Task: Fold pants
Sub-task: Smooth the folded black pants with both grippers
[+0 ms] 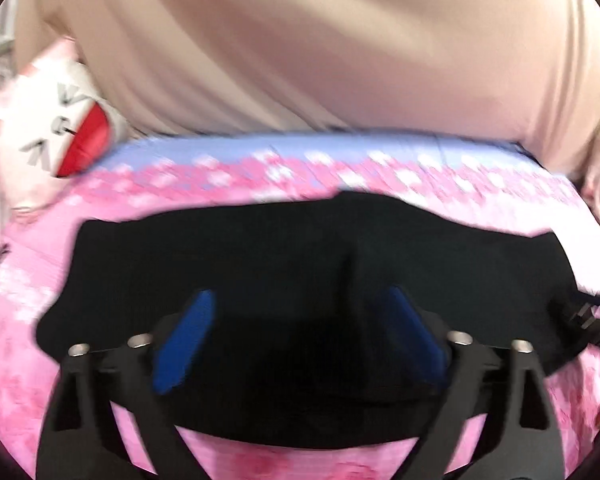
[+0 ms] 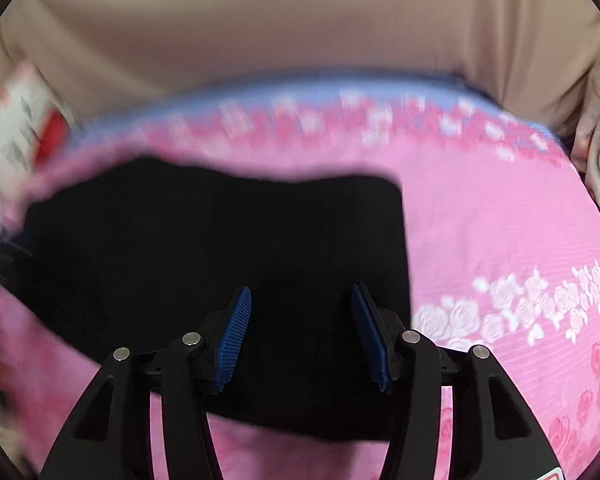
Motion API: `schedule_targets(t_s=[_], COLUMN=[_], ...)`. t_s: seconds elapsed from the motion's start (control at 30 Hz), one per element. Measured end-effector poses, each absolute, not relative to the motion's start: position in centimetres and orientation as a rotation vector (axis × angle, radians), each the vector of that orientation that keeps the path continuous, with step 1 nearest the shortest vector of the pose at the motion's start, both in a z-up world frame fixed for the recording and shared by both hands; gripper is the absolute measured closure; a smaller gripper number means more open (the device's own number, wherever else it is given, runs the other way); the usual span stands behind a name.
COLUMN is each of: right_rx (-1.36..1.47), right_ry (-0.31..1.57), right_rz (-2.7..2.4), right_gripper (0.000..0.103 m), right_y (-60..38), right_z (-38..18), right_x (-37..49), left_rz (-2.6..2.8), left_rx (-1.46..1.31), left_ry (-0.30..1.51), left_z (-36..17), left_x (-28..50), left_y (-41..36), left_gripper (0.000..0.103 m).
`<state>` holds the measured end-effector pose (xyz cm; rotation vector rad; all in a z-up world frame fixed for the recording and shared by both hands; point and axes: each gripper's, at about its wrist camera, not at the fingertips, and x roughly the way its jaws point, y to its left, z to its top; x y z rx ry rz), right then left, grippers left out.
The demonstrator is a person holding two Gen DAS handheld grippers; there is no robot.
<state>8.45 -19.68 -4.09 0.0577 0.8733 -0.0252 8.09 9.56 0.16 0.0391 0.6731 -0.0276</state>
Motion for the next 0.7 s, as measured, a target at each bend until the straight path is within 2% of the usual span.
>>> schedule_targets(t_s=[0.13,0.27,0.43,0.5,0.63,0.7], right_rx=[0.076,-0.029,0.077,0.023,-0.096,-0.116], right_ry=[0.779,0.889,0.814,0.817,0.869,0.859], right_rz=[0.052,0.028,0.190,0.287,0.381,0.363], right_gripper=[0.053,0.051,0.051,0.051,0.051,0.049], right_y=[-17.7,-15.9,-11.8,-8.1,-1.7,0.0], right_z=[-0.8,-4.9,-1.3,-0.9,-3.4,-5.3], right_x=[7.5,10.8,10.2,10.4,12.0,13.0], left_rz=[0.074,0.149,0.171,0.191,0.213,0.209], left_rx=[0.042,0.017,-0.074,-0.089,-0.088,-0.063], left_ry=[0.657,0.701,0.760,0.768,0.787,0.788], left_z=[1.4,0.5,-0.3,-0.5,-1.3,-1.8], left_x=[7.3,8.2,8.4,7.7,7.8,8.4], left_y=[12.6,15.4,20.0,21.3,23.3,23.6], left_gripper=[0.013,0.013,0.013,0.012,0.012,0.006])
